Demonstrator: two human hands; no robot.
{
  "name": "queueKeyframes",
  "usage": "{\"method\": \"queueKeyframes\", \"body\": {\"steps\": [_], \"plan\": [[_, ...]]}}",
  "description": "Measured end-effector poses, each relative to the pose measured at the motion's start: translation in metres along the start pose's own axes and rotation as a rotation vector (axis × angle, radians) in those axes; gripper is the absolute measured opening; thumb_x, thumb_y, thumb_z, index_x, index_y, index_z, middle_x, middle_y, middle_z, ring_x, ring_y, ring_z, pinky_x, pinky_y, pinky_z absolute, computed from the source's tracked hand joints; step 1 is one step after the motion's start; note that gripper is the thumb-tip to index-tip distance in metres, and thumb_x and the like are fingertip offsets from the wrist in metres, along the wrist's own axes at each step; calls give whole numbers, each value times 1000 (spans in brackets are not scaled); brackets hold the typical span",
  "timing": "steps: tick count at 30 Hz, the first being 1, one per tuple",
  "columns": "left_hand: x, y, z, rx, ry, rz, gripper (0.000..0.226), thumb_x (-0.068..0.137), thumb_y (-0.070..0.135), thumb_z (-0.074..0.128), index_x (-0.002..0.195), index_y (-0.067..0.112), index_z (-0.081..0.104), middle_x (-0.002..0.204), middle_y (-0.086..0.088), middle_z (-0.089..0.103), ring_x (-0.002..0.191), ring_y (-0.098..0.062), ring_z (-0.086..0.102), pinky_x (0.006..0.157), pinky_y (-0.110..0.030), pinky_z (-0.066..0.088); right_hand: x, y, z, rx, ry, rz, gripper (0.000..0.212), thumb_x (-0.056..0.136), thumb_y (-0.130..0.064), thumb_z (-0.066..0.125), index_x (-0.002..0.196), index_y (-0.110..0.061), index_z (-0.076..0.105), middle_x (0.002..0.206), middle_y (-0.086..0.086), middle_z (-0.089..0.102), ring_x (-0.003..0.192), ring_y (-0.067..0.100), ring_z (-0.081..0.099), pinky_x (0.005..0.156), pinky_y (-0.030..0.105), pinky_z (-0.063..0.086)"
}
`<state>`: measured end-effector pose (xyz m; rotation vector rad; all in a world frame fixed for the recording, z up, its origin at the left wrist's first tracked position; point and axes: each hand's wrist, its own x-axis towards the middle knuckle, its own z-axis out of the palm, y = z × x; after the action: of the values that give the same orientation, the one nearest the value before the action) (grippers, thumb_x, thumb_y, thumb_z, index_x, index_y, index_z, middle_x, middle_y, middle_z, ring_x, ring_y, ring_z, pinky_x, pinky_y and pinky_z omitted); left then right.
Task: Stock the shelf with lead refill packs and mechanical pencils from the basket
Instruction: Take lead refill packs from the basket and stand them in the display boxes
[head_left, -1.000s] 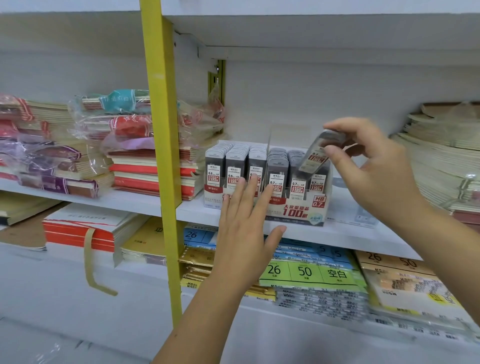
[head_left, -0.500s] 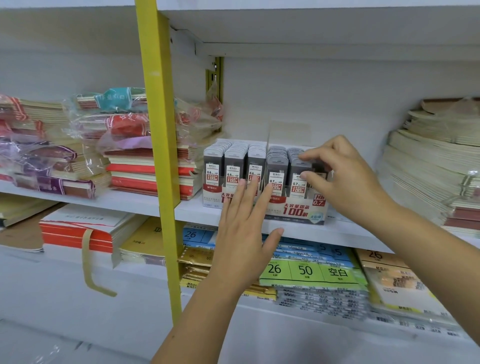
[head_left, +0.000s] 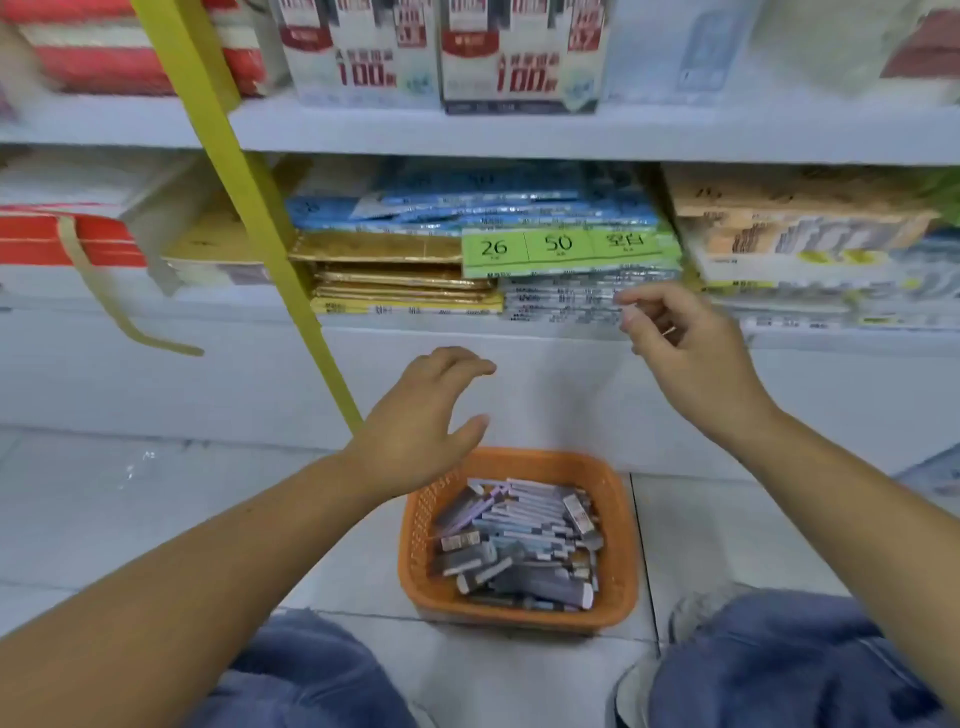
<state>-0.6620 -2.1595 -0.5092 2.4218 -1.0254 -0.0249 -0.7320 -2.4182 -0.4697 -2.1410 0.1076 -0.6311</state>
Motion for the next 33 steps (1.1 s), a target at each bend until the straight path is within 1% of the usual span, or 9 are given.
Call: {"method": "queueKeyframes", "body": {"steps": [2, 4, 7, 10, 12, 16, 22, 27, 33], "plan": [[-20, -18, 40, -41, -200, -77, 52, 94, 25, 66, 143, 16, 50, 144, -7, 48, 132, -26, 45, 111, -33, 33, -39, 50, 19, -18, -79, 239, 20, 95, -18, 57, 98, -36, 64, 87, -12, 65, 80, 13, 61, 79, 35, 53], [-31, -31, 81, -98, -345, -161, 53, 92, 22, 68, 142, 14, 51, 142, -9, 50, 132, -25, 46, 110, -29, 32, -76, 94, 42, -61, -170, 426, 17, 94, -15, 58, 101, -29, 66, 97, -6, 68, 88, 14, 63, 87, 33, 51], [-41, -45, 142, -189, -471, -305, 53, 94, 24, 68, 143, 16, 50, 144, -8, 50, 135, -24, 45, 110, -29, 33, -120, 147, 78, -89, -399, 646, 16, 93, -13, 61, 109, -17, 65, 111, 3, 67, 95, 12, 58, 75, 12, 43], [-52, -61, 192, -241, -527, -421, 53, 93, 26, 69, 142, 14, 52, 146, -7, 52, 136, -23, 46, 111, -28, 33, -153, 188, 110, -129, -651, 785, 27, 91, -12, 66, 117, -9, 62, 113, 7, 62, 101, 18, 57, 77, 17, 44], [-59, -72, 216, -258, -562, -504, 52, 92, 27, 72, 139, 14, 55, 145, -6, 53, 133, -23, 49, 107, -27, 36, -169, 207, 127, -206, -794, 782, 32, 88, -16, 69, 118, -8, 61, 117, 7, 62, 106, 20, 58, 85, 25, 45], [-71, -91, 248, -304, -602, -611, 47, 86, 19, 76, 131, 20, 61, 124, 1, 62, 113, -18, 59, 82, -9, 34, -186, 231, 149, -342, -927, 712, 45, 78, -21, 78, 119, -13, 63, 125, 9, 57, 112, 21, 54, 91, 23, 40], [-71, -108, 265, -219, -548, -672, 66, 80, 24, 82, 139, 15, 56, 142, -14, 49, 132, -31, 45, 113, -34, 32, -194, 243, 165, -390, -880, 690, 51, 76, -29, 79, 121, -24, 55, 124, 4, 45, 114, 23, 47, 98, 34, 43], [-74, -116, 274, -230, -472, -689, 70, 77, 24, 86, 139, 19, 55, 138, -10, 50, 127, -29, 49, 112, -45, 39, -191, 242, 168, -384, -830, 695, 36, 73, -24, 81, 91, -26, 51, 105, -3, 49, 96, 17, 51, 80, 33, 46], [-72, -112, 279, -244, -481, -747, 66, 79, 28, 83, 138, 23, 54, 137, -4, 50, 120, -24, 53, 108, -42, 45, -193, 239, 166, -278, -896, 746, 32, 81, -20, 76, 109, -23, 59, 109, -1, 48, 100, 16, 53, 85, 26, 42]]}}
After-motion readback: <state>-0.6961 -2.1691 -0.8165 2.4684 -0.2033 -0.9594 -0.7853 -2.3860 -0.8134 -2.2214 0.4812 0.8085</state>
